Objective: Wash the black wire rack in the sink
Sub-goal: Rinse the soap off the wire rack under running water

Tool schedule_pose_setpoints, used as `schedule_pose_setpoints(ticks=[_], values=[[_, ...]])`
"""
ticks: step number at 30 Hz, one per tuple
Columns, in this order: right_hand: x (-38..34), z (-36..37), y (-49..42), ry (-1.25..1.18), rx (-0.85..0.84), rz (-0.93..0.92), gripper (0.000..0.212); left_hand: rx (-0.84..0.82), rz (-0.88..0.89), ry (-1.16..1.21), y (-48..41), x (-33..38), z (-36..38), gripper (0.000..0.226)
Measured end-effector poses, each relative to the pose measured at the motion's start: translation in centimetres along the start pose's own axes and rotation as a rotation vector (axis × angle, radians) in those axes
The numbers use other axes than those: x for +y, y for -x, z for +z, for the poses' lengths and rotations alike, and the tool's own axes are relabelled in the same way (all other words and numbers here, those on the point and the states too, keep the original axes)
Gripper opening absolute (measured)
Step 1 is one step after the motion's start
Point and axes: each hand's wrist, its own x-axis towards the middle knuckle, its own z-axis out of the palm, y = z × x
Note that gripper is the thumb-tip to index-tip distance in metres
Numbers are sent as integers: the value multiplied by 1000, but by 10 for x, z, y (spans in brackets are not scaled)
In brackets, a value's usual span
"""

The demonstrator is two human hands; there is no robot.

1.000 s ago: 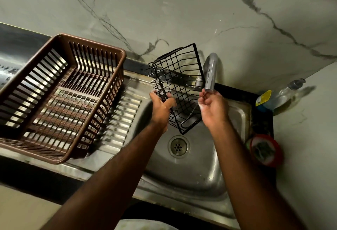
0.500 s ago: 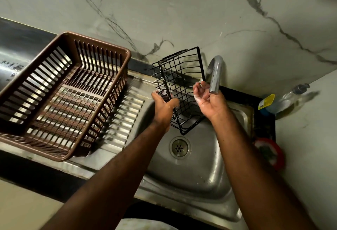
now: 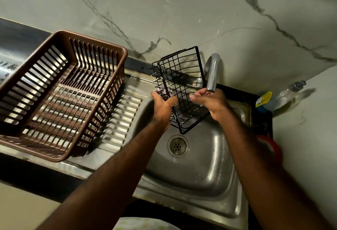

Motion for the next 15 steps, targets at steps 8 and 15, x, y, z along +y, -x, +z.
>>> schedule_pose_setpoints(ticks=[8, 15], values=[[19, 5, 1, 368, -151, -153, 36, -13, 8, 41, 3, 4, 6, 66], [54, 7, 32, 969, -267, -582, 27, -23, 38, 48, 0, 3, 1, 102]])
